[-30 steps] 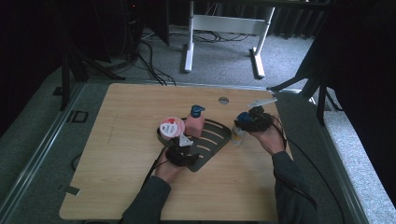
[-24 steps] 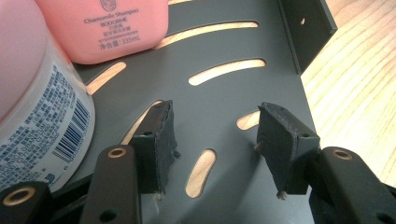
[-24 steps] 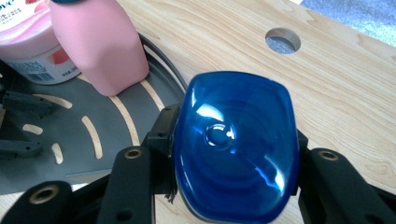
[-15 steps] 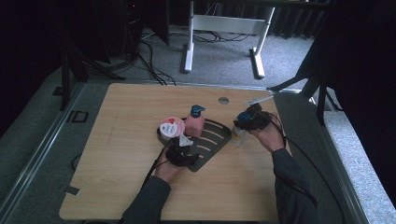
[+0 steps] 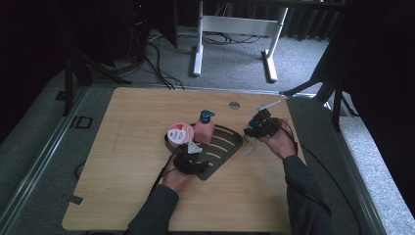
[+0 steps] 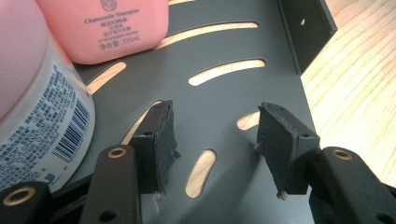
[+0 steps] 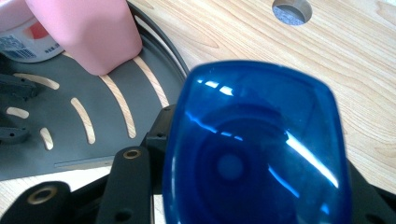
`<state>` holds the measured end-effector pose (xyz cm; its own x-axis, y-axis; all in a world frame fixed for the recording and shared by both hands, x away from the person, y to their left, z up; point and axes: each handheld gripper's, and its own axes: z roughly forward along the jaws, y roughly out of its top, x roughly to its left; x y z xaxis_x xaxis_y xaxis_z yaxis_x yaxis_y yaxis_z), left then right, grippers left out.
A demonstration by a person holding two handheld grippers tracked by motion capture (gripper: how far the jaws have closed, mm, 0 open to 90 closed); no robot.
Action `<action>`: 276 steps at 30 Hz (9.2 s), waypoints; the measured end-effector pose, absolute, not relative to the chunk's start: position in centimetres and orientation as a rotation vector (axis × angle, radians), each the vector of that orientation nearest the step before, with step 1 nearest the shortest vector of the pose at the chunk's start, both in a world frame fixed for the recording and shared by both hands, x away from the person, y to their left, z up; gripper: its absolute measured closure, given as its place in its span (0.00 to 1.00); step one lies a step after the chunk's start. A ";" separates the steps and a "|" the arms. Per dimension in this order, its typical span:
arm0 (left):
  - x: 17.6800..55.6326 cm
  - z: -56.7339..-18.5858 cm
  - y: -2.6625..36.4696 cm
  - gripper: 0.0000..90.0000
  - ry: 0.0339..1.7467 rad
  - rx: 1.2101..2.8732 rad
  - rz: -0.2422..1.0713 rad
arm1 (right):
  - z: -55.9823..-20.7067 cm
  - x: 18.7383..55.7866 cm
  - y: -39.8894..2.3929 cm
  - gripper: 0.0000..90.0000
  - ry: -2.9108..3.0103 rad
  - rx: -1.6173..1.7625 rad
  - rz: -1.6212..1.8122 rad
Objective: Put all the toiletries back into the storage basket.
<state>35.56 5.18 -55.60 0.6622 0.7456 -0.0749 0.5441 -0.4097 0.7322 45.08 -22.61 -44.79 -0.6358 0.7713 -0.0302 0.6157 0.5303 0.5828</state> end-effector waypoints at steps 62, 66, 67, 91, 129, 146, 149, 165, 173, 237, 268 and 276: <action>35.6 -55.6 5.2 0.52 0.993 2.114 0.335 | -44.7 45.7 -22.4 0.61 2.615 1.149 0.600; 35.6 -55.6 5.2 0.52 0.994 2.114 0.334 | -44.7 45.4 -22.6 0.61 2.612 1.142 0.608; 35.6 -55.6 5.2 0.52 0.993 2.114 0.334 | -44.8 45.4 -22.7 0.61 2.609 1.145 0.613; 35.6 -55.6 5.1 0.51 0.996 2.112 0.338 | -44.3 43.0 -22.8 0.62 2.658 1.059 0.627; 35.0 -55.5 5.3 0.52 1.004 2.100 0.351 | -44.6 39.1 -19.5 0.62 2.731 0.884 0.665; 34.8 -55.5 5.8 0.52 1.013 2.097 0.353 | -44.5 37.8 -17.8 0.62 2.768 0.802 0.685; 34.8 -55.5 5.8 0.52 1.012 2.100 0.352 | -44.5 37.6 -17.6 0.62 2.774 0.782 0.693; 34.7 -55.6 5.9 0.52 1.013 2.102 0.342 | -44.7 36.8 -15.5 0.62 2.823 0.701 0.701; 34.7 -55.6 5.9 0.53 1.012 2.101 0.342 | -44.5 36.9 -14.2 0.62 2.829 0.672 0.719; 34.6 -55.7 5.9 0.53 1.002 2.104 0.351 | -44.7 44.9 -13.6 0.62 2.628 0.958 0.773; 34.6 -55.7 5.8 0.53 0.977 2.122 0.352 | -45.0 47.3 -12.9 0.61 2.561 1.083 0.739; 34.6 -55.7 5.8 0.53 0.973 2.127 0.358 | -45.1 47.5 -12.6 0.62 2.554 1.097 0.748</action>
<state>34.57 5.76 -55.66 0.6709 0.7395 -0.0550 0.5280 -0.4243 0.7357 47.49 -12.60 -45.13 -0.6799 0.7324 -0.0364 0.5971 0.5818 0.5523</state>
